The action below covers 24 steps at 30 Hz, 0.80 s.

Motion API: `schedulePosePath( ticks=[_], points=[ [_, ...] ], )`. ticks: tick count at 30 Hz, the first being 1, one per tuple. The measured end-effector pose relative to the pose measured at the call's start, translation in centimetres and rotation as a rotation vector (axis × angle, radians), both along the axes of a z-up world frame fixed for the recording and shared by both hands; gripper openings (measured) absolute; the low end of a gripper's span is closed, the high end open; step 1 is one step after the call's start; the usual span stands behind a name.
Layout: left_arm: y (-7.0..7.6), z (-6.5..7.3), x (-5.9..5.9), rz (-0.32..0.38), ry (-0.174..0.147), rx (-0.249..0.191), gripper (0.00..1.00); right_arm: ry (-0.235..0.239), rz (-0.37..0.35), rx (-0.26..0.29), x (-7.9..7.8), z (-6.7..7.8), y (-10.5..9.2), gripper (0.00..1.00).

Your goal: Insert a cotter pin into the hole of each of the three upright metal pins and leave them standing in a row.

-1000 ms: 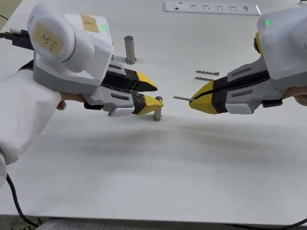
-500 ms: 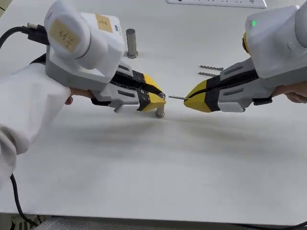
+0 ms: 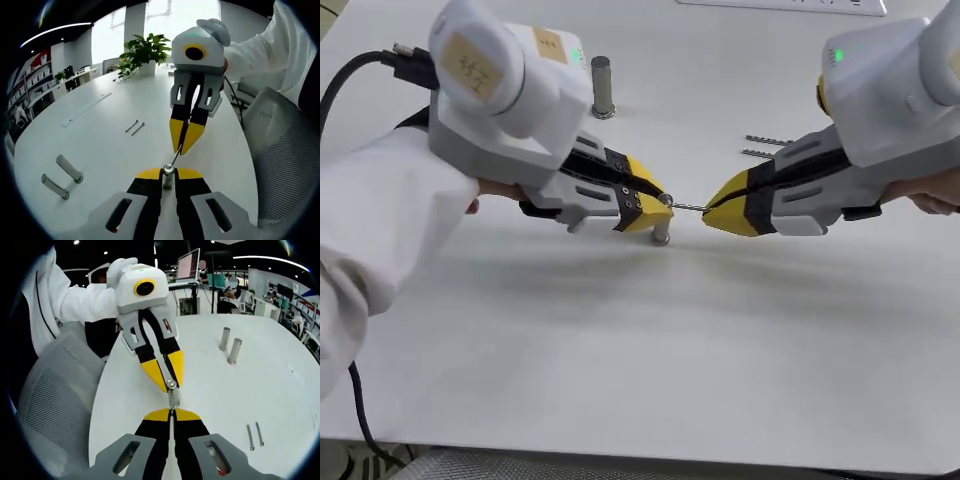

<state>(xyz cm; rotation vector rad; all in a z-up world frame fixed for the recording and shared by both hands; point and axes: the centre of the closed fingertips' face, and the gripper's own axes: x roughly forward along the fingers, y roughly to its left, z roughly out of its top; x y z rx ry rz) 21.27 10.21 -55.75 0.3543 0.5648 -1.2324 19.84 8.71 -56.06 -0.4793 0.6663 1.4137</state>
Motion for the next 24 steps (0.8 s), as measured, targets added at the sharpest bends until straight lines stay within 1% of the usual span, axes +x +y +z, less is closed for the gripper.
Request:
schedulePosePath(
  ticks=[3, 8, 11, 13, 14, 15, 18, 24],
  points=[
    [-0.1, 0.0, 0.1, -0.001, -0.001, 0.003, 0.06, -0.005, 0.005, -0.004, 0.2, 0.0, 0.2, 0.0],
    [-0.2, 0.0, -0.1, -0.008, -0.008, 0.004, 0.06, -0.019, 0.015, -0.01, 0.6, -0.4, 0.8, 0.0],
    [-0.2, 0.0, -0.1, -0.012, -0.007, 0.005, 0.06, -0.032, 0.033, -0.016, 0.5, -0.4, 1.2, 0.0],
    [-0.2, 0.0, -0.2, -0.017, -0.008, 0.007, 0.06, -0.039, 0.048, -0.022, 0.3, -0.4, 1.8, 0.0],
    [-0.3, 0.0, -0.2, -0.02, -0.008, 0.007, 0.06, -0.05, 0.058, -0.028, 0.3, -0.4, 1.9, 0.0],
    [-0.3, 0.0, -0.2, -0.021, -0.009, 0.007, 0.06, -0.051, 0.059, -0.028, 0.3, -0.5, 1.7, 0.0],
    [-0.3, 0.0, -0.2, -0.022, -0.01, 0.008, 0.06, -0.049, 0.065, -0.028, 0.4, -0.5, 2.3, 0.0],
    [-0.3, -0.1, -0.2, -0.022, -0.017, 0.013, 0.06, -0.069, 0.08, -0.028, 0.5, -0.6, 2.3, 0.0]
  ],
)
